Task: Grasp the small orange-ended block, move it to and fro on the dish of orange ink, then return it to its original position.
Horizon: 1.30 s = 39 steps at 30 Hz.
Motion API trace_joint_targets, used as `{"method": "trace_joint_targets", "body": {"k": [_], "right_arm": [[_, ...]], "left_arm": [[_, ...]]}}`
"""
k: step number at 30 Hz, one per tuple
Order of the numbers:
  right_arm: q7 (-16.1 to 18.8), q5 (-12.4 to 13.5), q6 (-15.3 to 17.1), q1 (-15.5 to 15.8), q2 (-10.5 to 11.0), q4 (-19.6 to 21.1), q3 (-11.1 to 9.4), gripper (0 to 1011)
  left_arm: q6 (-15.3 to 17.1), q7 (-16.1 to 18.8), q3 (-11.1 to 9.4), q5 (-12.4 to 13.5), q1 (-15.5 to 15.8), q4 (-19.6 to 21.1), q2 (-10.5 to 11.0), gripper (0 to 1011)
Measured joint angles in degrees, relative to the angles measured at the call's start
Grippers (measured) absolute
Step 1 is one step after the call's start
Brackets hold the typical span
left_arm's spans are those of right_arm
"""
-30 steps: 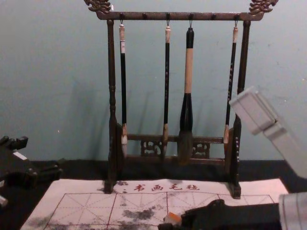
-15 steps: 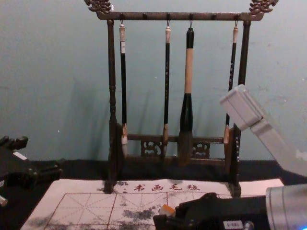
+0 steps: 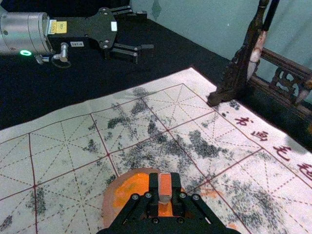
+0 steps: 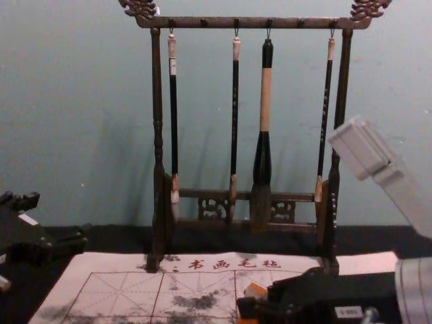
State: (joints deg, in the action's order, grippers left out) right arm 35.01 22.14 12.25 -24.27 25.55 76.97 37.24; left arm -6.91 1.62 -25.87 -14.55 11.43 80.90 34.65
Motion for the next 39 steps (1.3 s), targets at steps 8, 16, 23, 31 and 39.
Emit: {"method": "trace_joint_targets", "body": {"k": [8, 16, 23, 31, 39], "right_arm": [[-0.34, 0.03, 0.56, 1.48, 1.38, 2.17, -0.54, 114], [-0.56, 0.40, 1.06, 3.00, 2.48, 4.39, -0.99, 114], [-0.51, 0.92, 1.27, 3.84, 2.86, 5.69, -1.10, 114], [0.00, 1.10, 1.29, 3.77, 2.54, 5.72, -0.41, 114], [0.51, 1.13, 1.10, 3.02, 1.65, 4.56, 0.35, 113]], "left_arm": [[0.00, 0.00, 0.00, 0.00, 0.00, 0.00, 0.00, 1001], [0.00, 0.00, 0.00, 0.00, 0.00, 0.00, 0.00, 1001], [0.00, 0.00, 0.00, 0.00, 0.00, 0.00, 0.00, 1001], [0.00, 0.00, 0.00, 0.00, 0.00, 0.00, 0.00, 1001], [0.00, 0.00, 0.00, 0.00, 0.00, 0.00, 0.00, 1001]]}}
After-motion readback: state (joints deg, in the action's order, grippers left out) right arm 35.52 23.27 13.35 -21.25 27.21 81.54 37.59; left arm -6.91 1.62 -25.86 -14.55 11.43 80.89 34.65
